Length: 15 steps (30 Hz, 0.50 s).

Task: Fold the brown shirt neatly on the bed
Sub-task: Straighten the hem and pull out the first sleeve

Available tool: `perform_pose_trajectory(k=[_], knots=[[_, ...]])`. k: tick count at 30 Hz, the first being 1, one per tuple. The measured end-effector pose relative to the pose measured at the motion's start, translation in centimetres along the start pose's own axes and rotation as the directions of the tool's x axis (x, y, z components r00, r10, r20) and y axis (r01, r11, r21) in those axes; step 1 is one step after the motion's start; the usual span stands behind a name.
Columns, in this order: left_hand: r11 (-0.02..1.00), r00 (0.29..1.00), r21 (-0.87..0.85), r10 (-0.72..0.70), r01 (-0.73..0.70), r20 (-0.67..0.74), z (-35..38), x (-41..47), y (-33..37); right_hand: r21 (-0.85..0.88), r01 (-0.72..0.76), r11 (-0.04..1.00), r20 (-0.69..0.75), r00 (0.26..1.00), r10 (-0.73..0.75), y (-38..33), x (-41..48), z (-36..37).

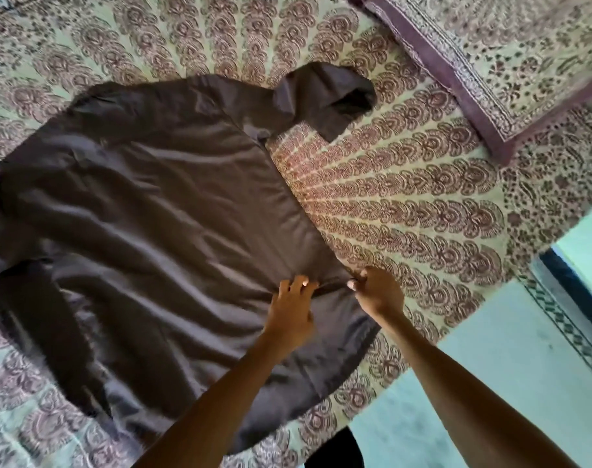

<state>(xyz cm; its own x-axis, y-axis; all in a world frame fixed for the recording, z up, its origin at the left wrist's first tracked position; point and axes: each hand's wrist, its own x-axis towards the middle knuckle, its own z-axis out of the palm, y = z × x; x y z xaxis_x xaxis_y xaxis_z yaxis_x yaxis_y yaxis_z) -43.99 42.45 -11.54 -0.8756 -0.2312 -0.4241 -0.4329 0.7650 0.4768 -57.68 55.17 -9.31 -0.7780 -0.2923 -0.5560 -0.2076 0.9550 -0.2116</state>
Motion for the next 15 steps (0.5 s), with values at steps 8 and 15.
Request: perform_pose_trajectory(k=[8, 15], knots=[[0.989, 0.996, -0.146, 0.007, -0.02, -0.088, 3.2, -2.0, 1.4, 0.018, -0.011, 1.0, 0.075, 0.997, 0.01, 3.0, -3.0, 0.1], [0.971, 0.988, -0.24, -0.043, 0.006, -0.148, 4.9, -2.8, 3.0, -0.042, 0.056, 0.998, -0.325, 0.944, -0.066, 5.9, -6.1, 2.7]])
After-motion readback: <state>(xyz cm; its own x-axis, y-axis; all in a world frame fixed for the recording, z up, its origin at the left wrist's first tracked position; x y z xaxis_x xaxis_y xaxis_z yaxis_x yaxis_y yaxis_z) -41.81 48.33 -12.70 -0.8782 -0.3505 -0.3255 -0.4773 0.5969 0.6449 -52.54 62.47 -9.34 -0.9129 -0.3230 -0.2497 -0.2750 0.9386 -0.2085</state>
